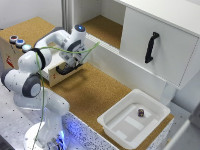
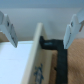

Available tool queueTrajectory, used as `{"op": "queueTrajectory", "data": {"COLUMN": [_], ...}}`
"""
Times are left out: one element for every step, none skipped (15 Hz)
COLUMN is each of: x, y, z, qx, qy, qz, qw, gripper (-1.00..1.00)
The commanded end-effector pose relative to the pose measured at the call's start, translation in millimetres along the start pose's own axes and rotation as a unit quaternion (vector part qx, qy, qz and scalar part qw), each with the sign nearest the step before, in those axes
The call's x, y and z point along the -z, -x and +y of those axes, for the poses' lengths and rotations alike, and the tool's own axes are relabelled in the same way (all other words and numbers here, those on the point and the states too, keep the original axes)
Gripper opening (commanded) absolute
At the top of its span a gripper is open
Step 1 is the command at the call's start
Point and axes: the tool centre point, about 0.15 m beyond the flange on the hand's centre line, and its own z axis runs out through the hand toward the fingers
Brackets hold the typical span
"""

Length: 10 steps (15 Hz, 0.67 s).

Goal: Go towards the pink block and lift it

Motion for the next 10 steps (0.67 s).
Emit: {"op": "queueTrajectory", "data": {"x": [8,8,7,5,3,0,-3,-6,-11,-14], "y": [-54,-61,-67,-71,-73,-74,-74,-74,-71,-69], "z": [-93,-114,-136,-152,-165,-177,-190,-202,-214,-224], "qx": [0.148,0.185,0.233,0.269,0.307,0.339,0.377,0.411,0.449,0.479], "qy": [0.088,0.092,0.093,0.094,0.097,0.089,0.073,0.063,0.060,0.057], "qz": [-0.092,-0.092,-0.096,-0.103,-0.113,-0.121,-0.129,-0.138,-0.146,-0.151], "qw": [0.981,0.974,0.963,0.953,0.940,0.929,0.914,0.899,0.880,0.863], "gripper": [1.00,1.00,1.00,1.00,1.00,1.00,1.00,1.00,1.00,1.00]}}
